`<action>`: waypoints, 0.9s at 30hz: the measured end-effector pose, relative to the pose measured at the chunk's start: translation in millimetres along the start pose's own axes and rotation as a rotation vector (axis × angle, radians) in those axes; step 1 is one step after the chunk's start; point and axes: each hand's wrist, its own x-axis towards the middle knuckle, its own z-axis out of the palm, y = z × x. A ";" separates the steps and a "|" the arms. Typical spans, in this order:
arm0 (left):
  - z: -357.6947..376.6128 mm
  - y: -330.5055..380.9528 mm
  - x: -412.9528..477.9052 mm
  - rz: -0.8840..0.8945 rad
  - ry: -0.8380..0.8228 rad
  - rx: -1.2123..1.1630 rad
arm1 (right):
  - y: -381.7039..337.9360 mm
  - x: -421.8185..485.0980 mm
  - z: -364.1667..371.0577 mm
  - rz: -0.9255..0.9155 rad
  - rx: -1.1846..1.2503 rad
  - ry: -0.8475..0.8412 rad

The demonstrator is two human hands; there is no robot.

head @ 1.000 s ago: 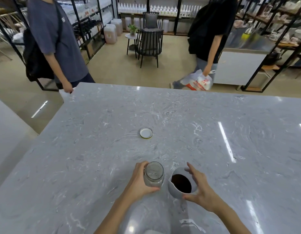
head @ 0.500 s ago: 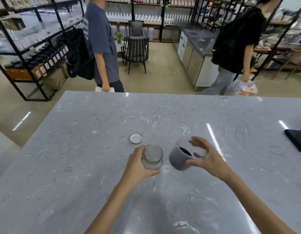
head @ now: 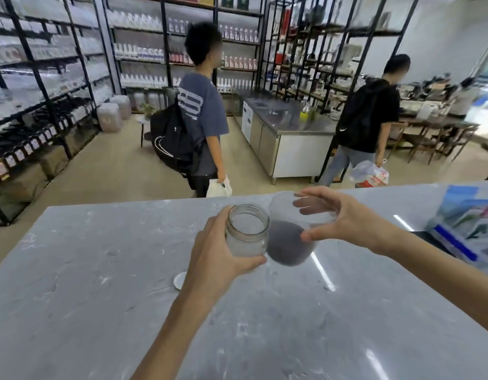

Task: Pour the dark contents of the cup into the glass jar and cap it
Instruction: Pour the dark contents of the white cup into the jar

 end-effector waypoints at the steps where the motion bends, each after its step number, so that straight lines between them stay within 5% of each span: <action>1: -2.3 5.4 1.8 0.004 -0.005 0.011 | -1.7 -1.4 -1.9 -0.006 -0.016 0.011; 8: -9.0 32.7 13.4 -0.040 -0.075 0.094 | -21.3 -3.4 -25.4 -0.060 -0.098 0.054; 14: -6.7 52.2 26.3 -0.049 -0.130 0.116 | -79.9 22.3 -65.6 -0.141 -0.584 -0.030; 27: 0.6 88.3 43.8 -0.012 -0.059 0.111 | -179.2 51.2 -86.3 -0.283 -1.212 -0.275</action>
